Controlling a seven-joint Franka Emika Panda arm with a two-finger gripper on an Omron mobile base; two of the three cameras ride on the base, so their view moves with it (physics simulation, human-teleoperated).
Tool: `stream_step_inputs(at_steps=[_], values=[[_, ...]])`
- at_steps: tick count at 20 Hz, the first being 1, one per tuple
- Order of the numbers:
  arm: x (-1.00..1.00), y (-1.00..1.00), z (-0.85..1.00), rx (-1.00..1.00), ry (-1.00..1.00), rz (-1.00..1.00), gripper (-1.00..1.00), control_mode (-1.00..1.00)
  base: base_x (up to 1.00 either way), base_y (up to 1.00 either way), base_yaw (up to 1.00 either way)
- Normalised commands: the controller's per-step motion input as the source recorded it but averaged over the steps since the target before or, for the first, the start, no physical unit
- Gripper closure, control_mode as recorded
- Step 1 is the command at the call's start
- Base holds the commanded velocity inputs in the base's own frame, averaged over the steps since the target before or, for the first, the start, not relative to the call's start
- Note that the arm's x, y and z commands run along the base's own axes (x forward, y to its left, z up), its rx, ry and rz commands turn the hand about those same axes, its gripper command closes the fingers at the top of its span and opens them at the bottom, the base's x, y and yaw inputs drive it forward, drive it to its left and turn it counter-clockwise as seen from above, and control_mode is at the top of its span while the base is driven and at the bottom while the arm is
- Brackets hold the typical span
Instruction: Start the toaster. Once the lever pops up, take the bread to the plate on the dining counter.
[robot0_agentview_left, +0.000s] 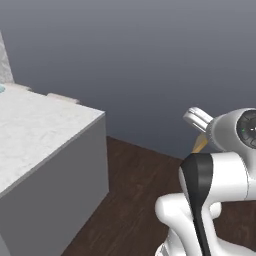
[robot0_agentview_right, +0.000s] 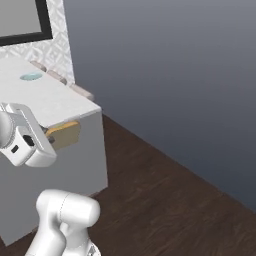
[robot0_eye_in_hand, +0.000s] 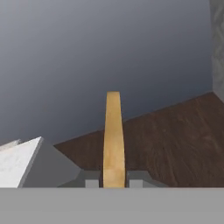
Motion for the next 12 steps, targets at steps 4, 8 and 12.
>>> stream_step_inputs(at_steps=[4, 8, 12], values=[[0.0, 0.0, 0.0, 0.0, 0.0, 0.0, 1.0, 1.0, 1.0, -0.16, -0.01], [0.0, 0.0, 0.0, 0.0, 0.0, 0.0, 1.0, 1.0, 1.0, -0.25, 0.06], [0.0, 0.0, 0.0, 0.0, 0.0, 0.0, 1.0, 1.0, 1.0, -0.48, 0.16]])
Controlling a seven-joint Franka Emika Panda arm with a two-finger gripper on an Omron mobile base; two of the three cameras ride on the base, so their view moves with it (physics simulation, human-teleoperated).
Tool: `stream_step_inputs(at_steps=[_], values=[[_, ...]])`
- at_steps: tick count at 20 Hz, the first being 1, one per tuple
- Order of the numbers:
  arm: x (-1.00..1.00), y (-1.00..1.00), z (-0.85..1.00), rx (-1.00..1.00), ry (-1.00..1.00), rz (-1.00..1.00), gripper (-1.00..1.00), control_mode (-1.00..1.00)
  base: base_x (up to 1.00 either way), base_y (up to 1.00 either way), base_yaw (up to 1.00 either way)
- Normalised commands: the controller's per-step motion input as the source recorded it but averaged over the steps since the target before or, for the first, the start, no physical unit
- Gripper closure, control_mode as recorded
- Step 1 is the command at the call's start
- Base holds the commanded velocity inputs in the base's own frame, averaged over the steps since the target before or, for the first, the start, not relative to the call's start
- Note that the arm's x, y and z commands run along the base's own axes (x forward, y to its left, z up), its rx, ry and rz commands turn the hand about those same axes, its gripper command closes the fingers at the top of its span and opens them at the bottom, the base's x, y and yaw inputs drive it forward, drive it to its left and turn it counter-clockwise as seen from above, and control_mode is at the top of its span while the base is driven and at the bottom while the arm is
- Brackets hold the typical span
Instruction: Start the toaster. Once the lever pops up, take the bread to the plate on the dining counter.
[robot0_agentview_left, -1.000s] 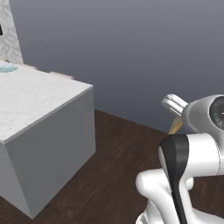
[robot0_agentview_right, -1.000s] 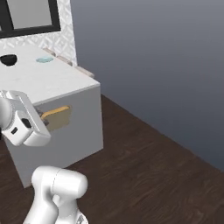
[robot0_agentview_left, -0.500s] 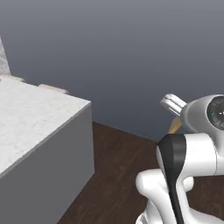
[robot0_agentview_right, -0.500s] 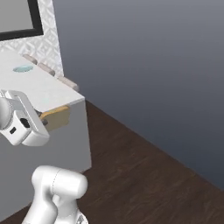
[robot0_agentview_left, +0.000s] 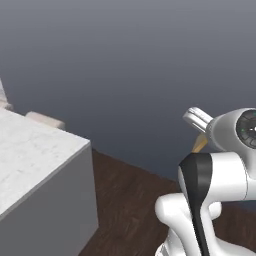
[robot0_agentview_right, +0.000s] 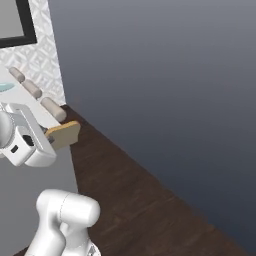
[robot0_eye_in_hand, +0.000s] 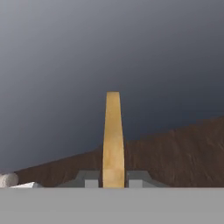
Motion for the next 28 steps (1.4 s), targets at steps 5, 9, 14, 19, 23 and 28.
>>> stream_step_inputs(at_steps=[5, 9, 14, 19, 23, 28], values=[[0.0, 0.0, 0.0, 0.0, 0.0, 0.0, 1.0, 1.0, 1.0, -0.63, 0.35], [0.0, 0.0, 0.0, 0.0, 0.0, 0.0, 1.0, 1.0, 1.0, -0.43, 0.45], [0.0, 0.0, 0.0, 0.0, 0.0, 0.0, 1.0, 1.0, 1.0, -0.49, 0.45], [0.0, 0.0, 0.0, 0.0, 0.0, 0.0, 1.0, 1.0, 1.0, -0.34, 0.47], [0.0, 0.0, 0.0, 0.0, 0.0, 0.0, 1.0, 1.0, 1.0, -0.16, 0.49], [0.0, 0.0, 0.0, 0.0, 0.0, 0.0, 1.0, 1.0, 1.0, -0.36, 0.47]])
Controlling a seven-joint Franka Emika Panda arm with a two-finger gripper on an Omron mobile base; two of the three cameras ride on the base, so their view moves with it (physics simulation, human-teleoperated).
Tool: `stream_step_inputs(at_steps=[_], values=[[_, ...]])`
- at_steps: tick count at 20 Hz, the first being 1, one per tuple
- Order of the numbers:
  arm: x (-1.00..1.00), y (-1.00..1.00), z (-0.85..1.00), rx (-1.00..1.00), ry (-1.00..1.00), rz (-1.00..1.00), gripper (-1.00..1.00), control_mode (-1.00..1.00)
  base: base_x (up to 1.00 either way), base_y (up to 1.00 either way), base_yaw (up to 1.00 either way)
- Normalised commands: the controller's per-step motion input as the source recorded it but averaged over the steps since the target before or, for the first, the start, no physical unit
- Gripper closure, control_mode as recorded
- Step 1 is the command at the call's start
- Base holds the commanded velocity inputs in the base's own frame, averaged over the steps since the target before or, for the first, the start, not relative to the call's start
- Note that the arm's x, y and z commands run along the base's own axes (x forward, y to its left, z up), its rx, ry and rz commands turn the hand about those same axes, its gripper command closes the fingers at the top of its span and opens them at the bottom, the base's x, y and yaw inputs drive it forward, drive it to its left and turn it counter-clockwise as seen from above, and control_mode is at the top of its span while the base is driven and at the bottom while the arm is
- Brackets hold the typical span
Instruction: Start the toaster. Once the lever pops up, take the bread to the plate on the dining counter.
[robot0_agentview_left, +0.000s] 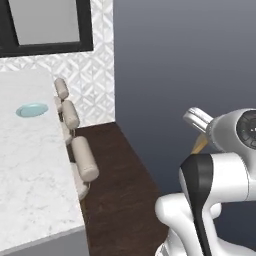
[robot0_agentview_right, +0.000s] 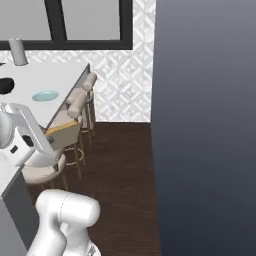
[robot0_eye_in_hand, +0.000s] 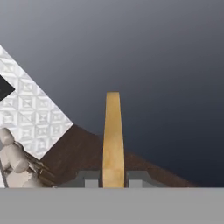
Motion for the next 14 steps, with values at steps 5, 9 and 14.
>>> stream_step_inputs(at_steps=[5, 9, 14], values=[[0.0, 0.0, 0.0, 0.0, 0.0, 0.0, 1.0, 1.0, 0.99, -0.53, 0.45], [0.0, 0.0, 0.0, 0.0, 0.0, 0.0, 1.0, 1.0, 1.0, -0.35, 0.45], [0.0, 0.0, 0.0, 0.0, 0.0, 0.0, 1.0, 1.0, 0.99, -0.18, 0.46]])
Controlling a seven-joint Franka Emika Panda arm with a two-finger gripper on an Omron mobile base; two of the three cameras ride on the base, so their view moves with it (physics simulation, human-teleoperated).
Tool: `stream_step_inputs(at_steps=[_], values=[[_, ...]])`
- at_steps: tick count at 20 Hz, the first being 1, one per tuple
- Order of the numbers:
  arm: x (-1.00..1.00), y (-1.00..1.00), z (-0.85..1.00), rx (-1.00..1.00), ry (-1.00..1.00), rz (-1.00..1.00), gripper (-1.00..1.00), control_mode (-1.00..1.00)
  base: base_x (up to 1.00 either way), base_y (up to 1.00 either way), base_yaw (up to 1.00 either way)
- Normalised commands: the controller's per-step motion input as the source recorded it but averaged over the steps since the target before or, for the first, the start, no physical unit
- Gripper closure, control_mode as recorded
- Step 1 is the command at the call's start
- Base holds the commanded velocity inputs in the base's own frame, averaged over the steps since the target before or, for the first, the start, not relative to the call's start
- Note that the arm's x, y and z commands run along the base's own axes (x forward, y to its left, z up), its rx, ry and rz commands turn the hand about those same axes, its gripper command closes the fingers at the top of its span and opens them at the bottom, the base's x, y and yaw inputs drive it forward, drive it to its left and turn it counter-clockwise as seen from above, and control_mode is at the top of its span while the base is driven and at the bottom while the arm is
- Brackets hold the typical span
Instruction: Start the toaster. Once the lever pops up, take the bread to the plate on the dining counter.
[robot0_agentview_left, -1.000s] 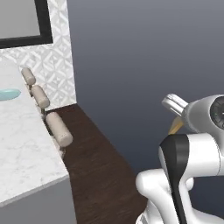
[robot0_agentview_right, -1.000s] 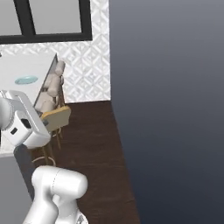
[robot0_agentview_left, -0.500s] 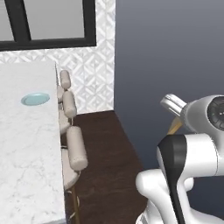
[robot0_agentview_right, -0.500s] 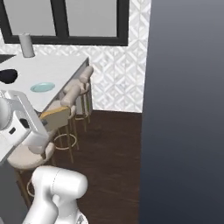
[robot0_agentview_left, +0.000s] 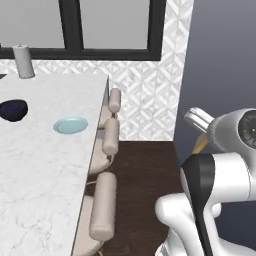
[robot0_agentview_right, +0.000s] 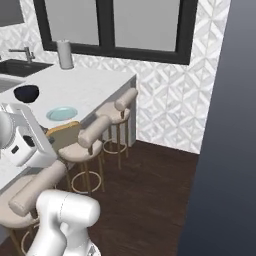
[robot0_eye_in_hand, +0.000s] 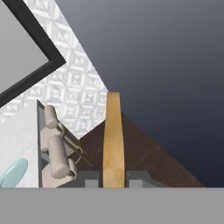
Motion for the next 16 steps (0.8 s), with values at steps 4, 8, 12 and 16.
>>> stream_step_inputs(at_steps=[4, 8, 12, 16], values=[[0.0, 0.0, 0.0, 0.0, 0.0, 0.0, 1.0, 1.0, 0.84, -0.37, 0.45], [0.0, 0.0, 0.0, 0.0, 0.0, 0.0, 1.0, 1.0, 0.75, -0.32, 0.45], [0.0, 0.0, 0.0, 0.0, 0.0, 0.0, 1.0, 1.0, 0.39, -0.26, 0.53], [0.0, 0.0, 0.0, 0.0, 0.0, 0.0, 1.0, 1.0, 0.27, -0.27, 0.58]])
